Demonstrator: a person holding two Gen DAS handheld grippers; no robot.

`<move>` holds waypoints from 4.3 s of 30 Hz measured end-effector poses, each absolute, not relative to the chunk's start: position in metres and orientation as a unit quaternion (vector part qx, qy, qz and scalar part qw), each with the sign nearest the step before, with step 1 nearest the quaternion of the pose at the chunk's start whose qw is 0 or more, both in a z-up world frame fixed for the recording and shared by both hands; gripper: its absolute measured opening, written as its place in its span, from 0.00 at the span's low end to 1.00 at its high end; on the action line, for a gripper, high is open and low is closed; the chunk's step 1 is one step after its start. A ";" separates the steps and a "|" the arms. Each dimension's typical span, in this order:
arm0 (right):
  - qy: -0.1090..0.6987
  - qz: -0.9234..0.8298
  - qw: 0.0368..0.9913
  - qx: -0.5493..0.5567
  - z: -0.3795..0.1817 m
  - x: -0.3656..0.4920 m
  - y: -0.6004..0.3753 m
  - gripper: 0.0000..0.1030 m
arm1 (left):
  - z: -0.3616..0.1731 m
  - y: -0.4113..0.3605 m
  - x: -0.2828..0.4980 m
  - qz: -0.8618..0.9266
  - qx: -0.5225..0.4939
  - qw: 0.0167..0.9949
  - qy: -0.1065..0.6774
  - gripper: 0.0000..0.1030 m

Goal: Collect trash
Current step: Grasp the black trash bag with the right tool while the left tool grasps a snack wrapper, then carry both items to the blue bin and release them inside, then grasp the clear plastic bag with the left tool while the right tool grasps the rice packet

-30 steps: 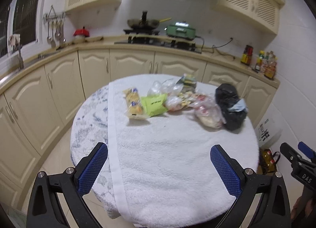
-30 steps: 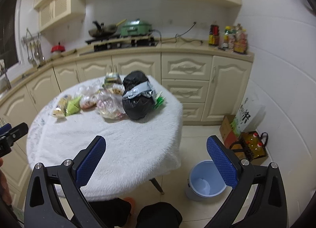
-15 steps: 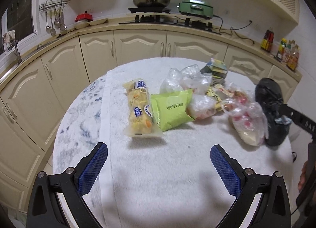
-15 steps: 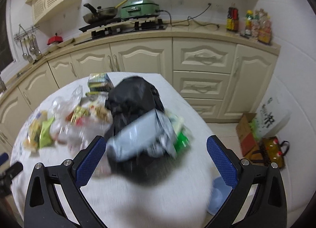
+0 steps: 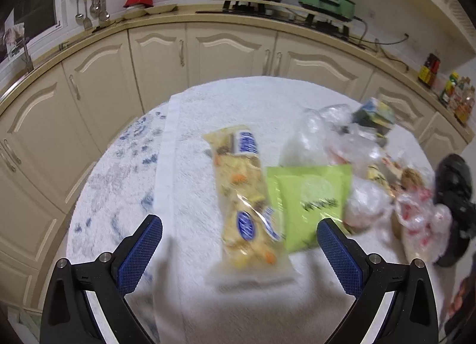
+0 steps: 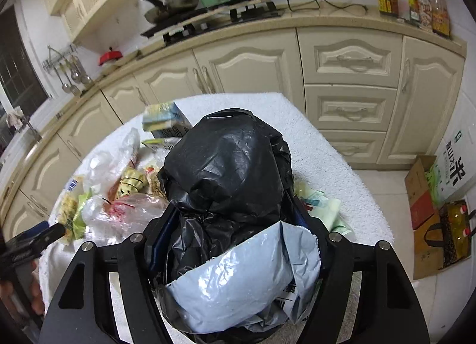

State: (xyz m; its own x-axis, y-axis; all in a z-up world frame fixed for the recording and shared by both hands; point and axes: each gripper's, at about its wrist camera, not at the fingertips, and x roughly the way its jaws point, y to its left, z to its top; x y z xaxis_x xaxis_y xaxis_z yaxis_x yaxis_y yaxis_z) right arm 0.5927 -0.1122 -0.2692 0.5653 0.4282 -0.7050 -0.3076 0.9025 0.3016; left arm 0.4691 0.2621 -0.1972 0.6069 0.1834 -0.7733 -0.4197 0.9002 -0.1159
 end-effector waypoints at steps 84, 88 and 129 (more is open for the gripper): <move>0.505 -0.119 0.822 0.234 -0.500 0.453 -0.474 0.99 | -0.327 -0.264 0.581 -0.216 0.104 0.824 0.514 0.65; 0.464 -0.102 0.850 0.227 -0.440 0.436 -0.456 1.00 | -0.279 -0.239 0.545 -0.193 0.110 0.855 0.469 0.69; 0.411 0.120 0.903 -0.034 -0.285 0.577 -0.153 1.00 | -0.215 0.047 0.562 0.037 -0.048 0.882 0.467 0.57</move>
